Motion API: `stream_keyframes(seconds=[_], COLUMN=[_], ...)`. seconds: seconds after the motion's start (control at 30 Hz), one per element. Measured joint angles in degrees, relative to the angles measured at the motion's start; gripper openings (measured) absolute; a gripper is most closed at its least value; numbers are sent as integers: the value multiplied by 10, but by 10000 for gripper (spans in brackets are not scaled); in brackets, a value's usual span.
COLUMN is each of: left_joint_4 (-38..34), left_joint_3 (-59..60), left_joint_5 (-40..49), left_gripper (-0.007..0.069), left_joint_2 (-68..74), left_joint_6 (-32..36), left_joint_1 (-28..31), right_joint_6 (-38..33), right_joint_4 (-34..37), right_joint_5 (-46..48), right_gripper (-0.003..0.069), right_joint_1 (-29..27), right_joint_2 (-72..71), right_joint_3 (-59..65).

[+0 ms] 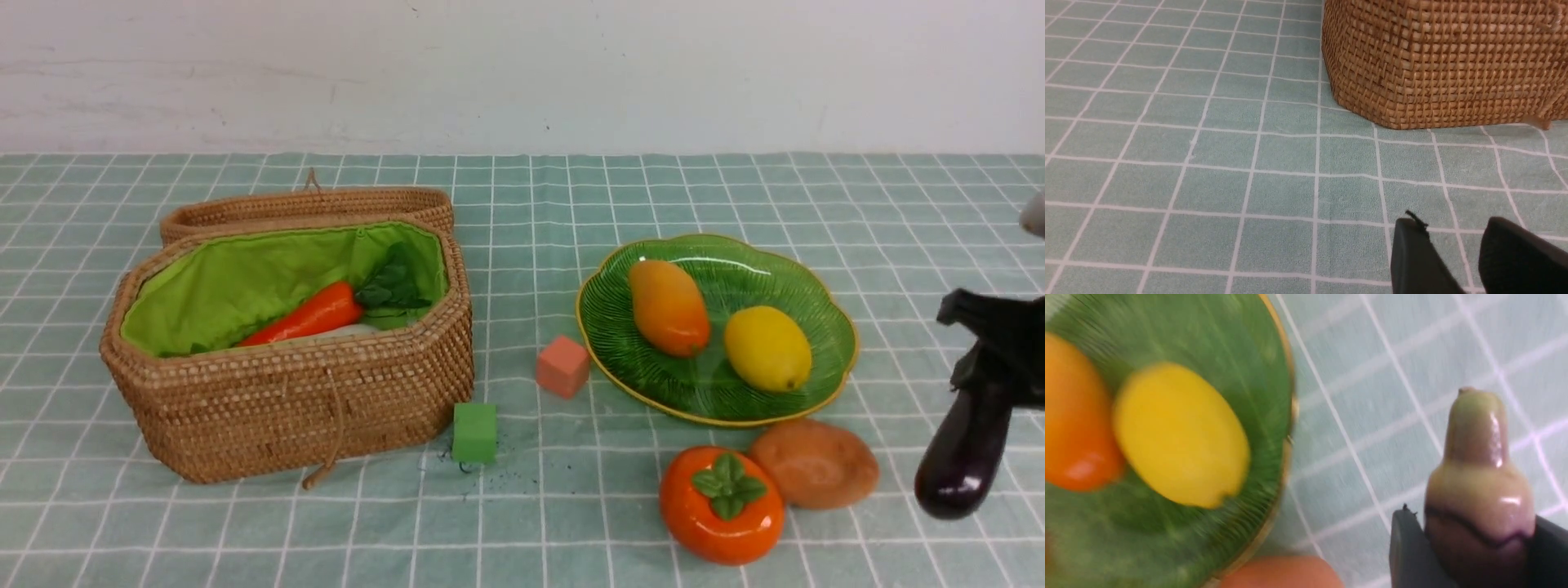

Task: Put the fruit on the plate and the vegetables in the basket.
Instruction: Grab an eggplant with your right arm and place it in the basket on the left.

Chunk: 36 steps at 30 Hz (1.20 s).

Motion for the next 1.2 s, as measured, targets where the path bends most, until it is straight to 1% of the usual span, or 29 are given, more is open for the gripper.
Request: stream_keyframes(seconds=[0.1, 0.2, 0.3, 0.33, 0.37, 0.4, 0.47, 0.5, 0.53, 0.63, 0.7, 0.8, 0.83, 0.87, 0.97, 1.07, 1.2], left_joint_4=[0, 0, 0, 0, 0, 0, 0, 0, 0, 0, 0, 0, 0, 0, 0, 0, 0], left_joint_3=[0, 0, 0, 0, 0, 0, 0, 0, 0, 0, 0, 0, 0, 0, 0, 0, 0], left_joint_5=[0, 0, 0, 0, 0, 0, 0, 0, 0, 0, 0, 0, 0, 0, 0, 0, 0], left_gripper=[237, 237, 237, 237, 237, 239, 239, 239, 239, 239, 239, 239, 239, 239, 239, 239, 239], left_joint_2=[0, 0, 0, 0, 0, 0, 0, 0, 0, 0, 0, 0, 0, 0, 0, 0, 0], left_joint_6=[0, 0, 0, 0, 0, 0, 0, 0, 0, 0, 0, 0, 0, 0, 0, 0, 0], left_joint_1=[0, 0, 0, 0, 0, 0, 0, 0, 0, 0, 0, 0, 0, 0, 0, 0, 0], right_joint_6=[-14, -55, -111, -114, -132, -138, -152, -153, -157, -162, -163, -166, -171, -172, -188, -210, -229], right_joint_4=[3, 29, 72, 75, 91, 97, 114, 115, 125, 137, 140, 144, 146, 146, 147, 147, 147], right_joint_5=[-7, -6, -6, -6, -6, -5, -3, -3, -3, -10, -18, -62, -90, -94, -166, -240, -269], right_gripper=[281, 281, 281, 281, 281, 281, 281, 281, 281, 281, 281, 281, 281, 281, 281, 281, 281], right_joint_1=[5, 39, 109, 113, 145, 158, 203, 207, 237, 295, 312, 359, 379, 382, 420, 446, 461], right_joint_2=[-26, -34, -23, -21, -6, 5, 38, 42, 74, 149, 171, 236, 264, 268, 333, 384, 420], right_joint_3=[-29, -81, -147, -151, -181, -195, -248, -253, -294, -383, -408, -475, -501, -504, -547, -566, -568])
